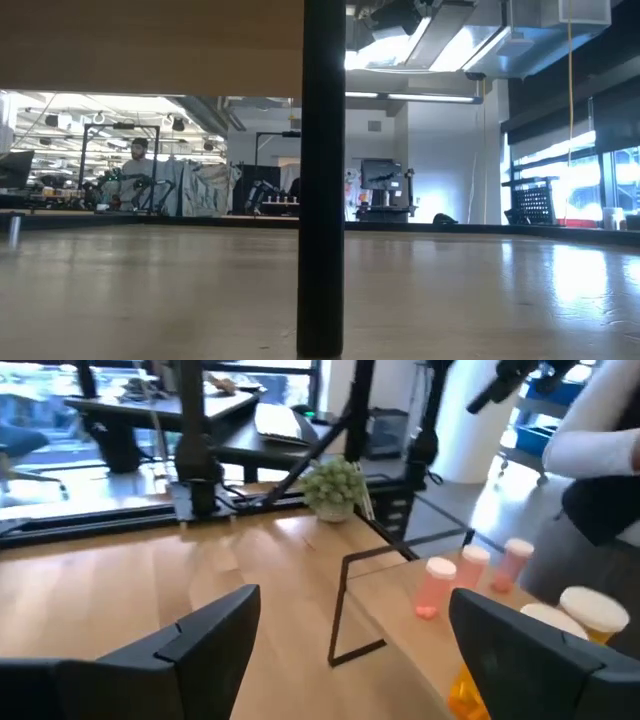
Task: Pick and place medicine bottles onto shelf by color
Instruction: Return to Home Position
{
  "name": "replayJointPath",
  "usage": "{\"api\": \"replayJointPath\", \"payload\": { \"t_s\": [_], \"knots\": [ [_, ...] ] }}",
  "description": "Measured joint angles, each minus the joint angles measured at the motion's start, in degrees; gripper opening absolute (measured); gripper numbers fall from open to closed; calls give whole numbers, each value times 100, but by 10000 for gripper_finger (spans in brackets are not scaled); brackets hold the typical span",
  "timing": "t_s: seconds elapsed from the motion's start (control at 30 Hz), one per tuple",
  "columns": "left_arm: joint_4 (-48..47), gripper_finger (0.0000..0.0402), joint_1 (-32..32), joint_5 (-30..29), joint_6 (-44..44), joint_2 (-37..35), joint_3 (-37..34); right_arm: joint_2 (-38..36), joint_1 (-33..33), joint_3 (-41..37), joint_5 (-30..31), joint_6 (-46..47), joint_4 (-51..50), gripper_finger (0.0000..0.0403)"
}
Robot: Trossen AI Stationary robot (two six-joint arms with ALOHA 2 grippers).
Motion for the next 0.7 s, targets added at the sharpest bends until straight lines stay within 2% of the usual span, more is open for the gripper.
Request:
{"api": "replayJointPath", "payload": {
  "t_s": [0.13,0.23,0.37,0.57,0.7],
  "knots": [
    [-282,315,332,-103,-186,-408,0,0,1,0,0,1,0,302],
    [-516,316,424,-585,-303,-813,-3,0,-1,0,0,1,0,302],
    [-640,319,425,-1593,-657,-1424,-2,0,1,0,0,-1,0,302],
    [-1479,315,424,-2789,-692,-2331,-2,0,0,0,0,-1,0,302],
    [-1962,319,424,-3180,-792,-2862,-2,0,-1,0,0,-1,0,302]
  ]
}}
